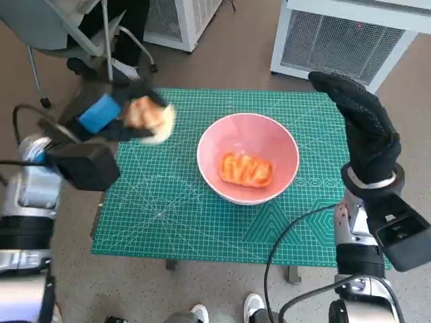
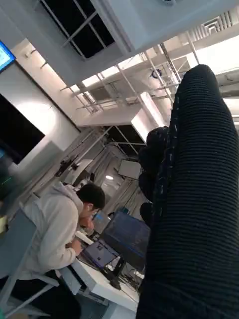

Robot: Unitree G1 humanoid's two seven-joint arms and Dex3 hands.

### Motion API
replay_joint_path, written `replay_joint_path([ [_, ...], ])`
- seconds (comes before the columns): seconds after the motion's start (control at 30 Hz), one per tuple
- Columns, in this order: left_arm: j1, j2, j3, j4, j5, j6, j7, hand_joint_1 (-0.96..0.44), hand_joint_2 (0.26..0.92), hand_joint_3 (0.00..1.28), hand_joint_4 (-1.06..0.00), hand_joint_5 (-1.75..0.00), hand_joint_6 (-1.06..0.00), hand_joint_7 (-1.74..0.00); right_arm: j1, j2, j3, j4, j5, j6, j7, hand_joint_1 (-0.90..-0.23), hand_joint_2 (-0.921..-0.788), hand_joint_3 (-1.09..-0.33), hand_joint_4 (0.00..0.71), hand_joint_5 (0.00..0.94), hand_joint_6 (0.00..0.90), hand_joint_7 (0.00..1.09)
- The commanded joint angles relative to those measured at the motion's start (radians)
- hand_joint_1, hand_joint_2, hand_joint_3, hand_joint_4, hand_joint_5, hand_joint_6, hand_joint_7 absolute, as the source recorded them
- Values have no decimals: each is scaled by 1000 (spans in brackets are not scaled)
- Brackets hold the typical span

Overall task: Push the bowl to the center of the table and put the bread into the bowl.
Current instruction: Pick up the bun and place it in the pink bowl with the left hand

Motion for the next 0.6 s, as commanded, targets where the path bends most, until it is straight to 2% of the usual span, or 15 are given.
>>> replay_joint_path([
  [0.03,-67,-71,-52,-20,24,5,1,1,920,72,-694,-1145,-611,-1193,2,4,4,19,-6,7,-3,-552,-921,-704,304,0,85,535],
  [0.3,-156,-171,-140,84,66,-14,0,1,921,74,-673,-1141,-626,-1202,6,9,11,8,-5,8,-1,-549,-921,-701,285,0,85,517],
  [0.53,-217,-245,-203,255,100,-33,-10,0,921,110,-650,-1169,-567,-1259,17,3,12,-12,-2,14,0,-538,-921,-704,278,0,85,500],
  [0.6,-237,-268,-219,319,104,-29,-23,0,921,145,-605,-1204,-534,-1303,21,1,12,-18,-2,16,-1,-538,-921,-704,278,0,85,497],
])
